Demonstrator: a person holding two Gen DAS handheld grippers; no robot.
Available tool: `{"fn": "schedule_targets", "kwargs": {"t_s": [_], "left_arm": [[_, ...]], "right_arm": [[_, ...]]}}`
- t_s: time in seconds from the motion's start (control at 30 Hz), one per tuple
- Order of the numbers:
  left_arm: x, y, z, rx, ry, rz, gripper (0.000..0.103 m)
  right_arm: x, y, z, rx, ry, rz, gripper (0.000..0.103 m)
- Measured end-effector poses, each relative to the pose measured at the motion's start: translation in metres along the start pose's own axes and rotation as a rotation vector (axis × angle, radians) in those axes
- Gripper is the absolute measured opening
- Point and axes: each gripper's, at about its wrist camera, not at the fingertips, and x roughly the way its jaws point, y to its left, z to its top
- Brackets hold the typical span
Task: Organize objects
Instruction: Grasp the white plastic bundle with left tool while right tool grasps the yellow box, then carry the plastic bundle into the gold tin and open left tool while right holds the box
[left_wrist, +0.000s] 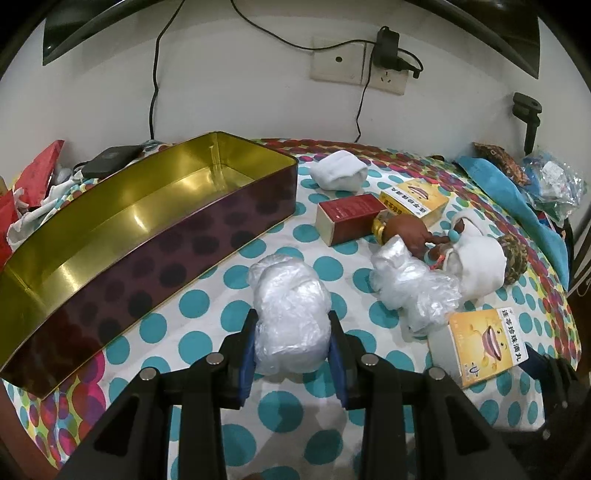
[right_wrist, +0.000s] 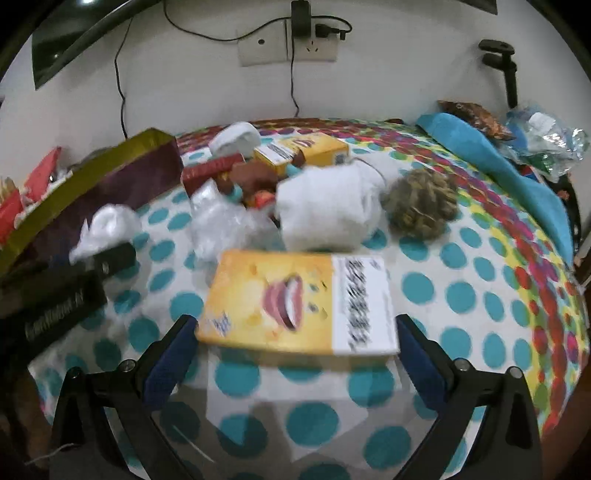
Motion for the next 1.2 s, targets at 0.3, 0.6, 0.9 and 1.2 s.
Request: {"fn": "schedule_targets", "kwargs": {"t_s": [0.3, 0.6, 0.9, 1.2], "left_arm": [[-0.01, 0.01, 0.003, -0.04, -0.027, 0.005, 0.034], [-0.024, 0.027, 0.016, -0.072, -0.051, 0.048, 0.034], [-0.047, 0.079, 0.041, -0.139, -0.112, 0.13, 0.034], [-0.033, 0.176, 0.041, -0.303, -0.051, 0.341, 0.035]], "right_arm": [[-0.021, -0.003, -0.001, -0.027, -0.046, 0.054, 0.085], [-0.021, -0.004, -0.008, -0.023, -0.018, 0.063, 0.085], [-0.027, 0.007, -0.01, -0.039, -0.013, 0.102, 0.086], [-0.033, 0.016, -0.005, -0.06, -0.025, 0.117, 0.086]]}}
